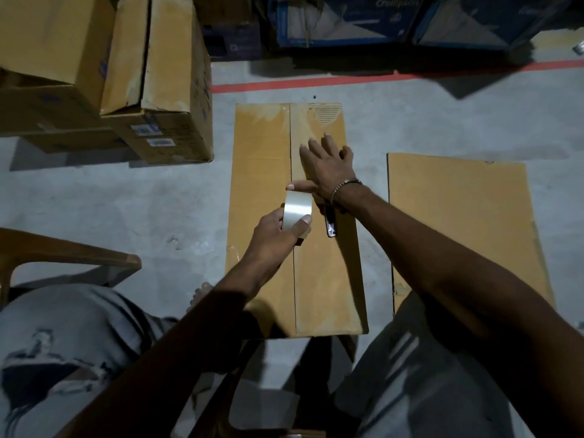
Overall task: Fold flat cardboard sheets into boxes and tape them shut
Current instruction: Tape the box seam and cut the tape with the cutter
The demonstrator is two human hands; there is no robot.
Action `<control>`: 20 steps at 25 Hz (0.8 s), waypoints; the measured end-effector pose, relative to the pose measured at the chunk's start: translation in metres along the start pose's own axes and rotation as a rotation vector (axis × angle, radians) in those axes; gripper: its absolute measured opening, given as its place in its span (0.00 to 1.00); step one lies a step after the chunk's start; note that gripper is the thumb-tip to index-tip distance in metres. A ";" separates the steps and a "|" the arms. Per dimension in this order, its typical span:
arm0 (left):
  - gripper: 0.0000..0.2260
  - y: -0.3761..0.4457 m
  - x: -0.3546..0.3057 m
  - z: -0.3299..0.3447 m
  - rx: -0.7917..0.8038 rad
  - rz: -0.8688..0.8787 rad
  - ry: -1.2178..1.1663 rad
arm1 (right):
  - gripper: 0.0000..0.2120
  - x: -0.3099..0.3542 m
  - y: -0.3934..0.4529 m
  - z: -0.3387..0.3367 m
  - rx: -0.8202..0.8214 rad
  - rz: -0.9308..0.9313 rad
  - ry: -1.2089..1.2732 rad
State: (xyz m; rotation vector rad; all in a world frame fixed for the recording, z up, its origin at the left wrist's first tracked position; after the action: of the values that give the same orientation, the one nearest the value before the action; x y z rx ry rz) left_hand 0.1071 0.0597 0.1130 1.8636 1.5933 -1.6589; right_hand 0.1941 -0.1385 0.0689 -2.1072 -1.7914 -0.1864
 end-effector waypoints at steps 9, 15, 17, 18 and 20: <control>0.15 -0.053 0.030 0.004 -0.073 -0.059 0.049 | 0.49 0.013 0.000 0.013 -0.011 0.047 0.033; 0.16 -0.106 0.065 0.015 -0.082 -0.095 -0.006 | 0.52 0.013 0.002 0.011 0.041 0.064 0.083; 0.18 -0.117 0.073 0.021 -0.100 -0.073 -0.044 | 0.54 0.014 -0.001 0.009 0.027 0.057 0.118; 0.17 -0.118 0.074 0.024 -0.105 -0.056 -0.060 | 0.55 0.013 -0.002 0.008 0.022 0.049 0.145; 0.16 -0.119 0.073 0.029 -0.119 -0.027 -0.070 | 0.55 0.016 -0.006 0.003 0.011 0.010 0.200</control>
State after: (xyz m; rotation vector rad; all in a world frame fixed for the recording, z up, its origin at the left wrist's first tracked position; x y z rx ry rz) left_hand -0.0171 0.1292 0.1024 1.7151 1.6568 -1.5836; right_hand 0.1907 -0.1221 0.0723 -2.0111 -1.6609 -0.3701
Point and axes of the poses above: each hand's wrist, its own y-axis towards the middle knuckle, its own z-axis out of the palm, x = y × z, the point moved 6 cm from there along y, towards the middle knuckle, and after that the axes turned 15 degrees about y, right-handed, at the moved point
